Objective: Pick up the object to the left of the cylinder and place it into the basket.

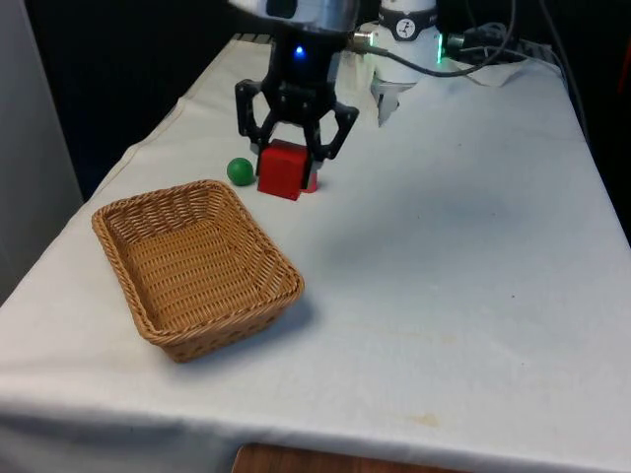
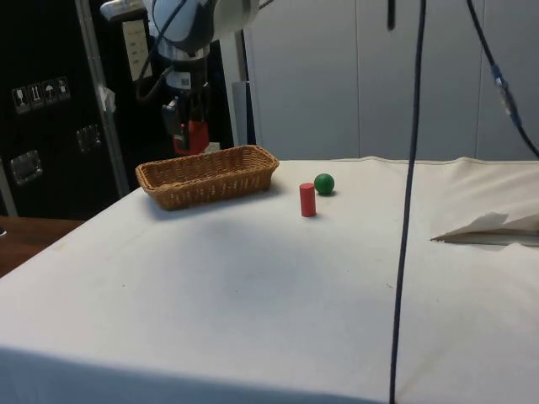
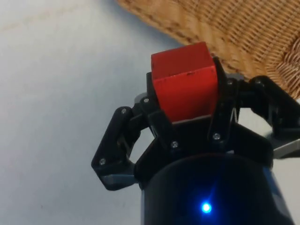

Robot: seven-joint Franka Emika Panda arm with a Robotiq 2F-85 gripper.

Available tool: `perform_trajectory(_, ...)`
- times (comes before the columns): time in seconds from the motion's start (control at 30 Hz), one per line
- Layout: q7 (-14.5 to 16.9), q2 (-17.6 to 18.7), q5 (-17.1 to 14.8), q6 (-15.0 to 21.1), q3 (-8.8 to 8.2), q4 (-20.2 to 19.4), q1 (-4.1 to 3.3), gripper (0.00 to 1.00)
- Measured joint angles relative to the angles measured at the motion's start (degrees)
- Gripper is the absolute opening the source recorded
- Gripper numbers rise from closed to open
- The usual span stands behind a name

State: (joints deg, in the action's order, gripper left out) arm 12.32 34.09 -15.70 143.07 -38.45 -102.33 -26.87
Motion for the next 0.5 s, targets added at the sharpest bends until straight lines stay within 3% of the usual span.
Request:
perform_trajectory(0.4, 6.8, 6.9, -8.4, -0.1, -2.86, 6.1, 1.83, 0.02)
perform_trajectory(0.5, 9.1, 9.4, -11.5, -0.1, -3.72, 7.8, 2.58, 0.02)
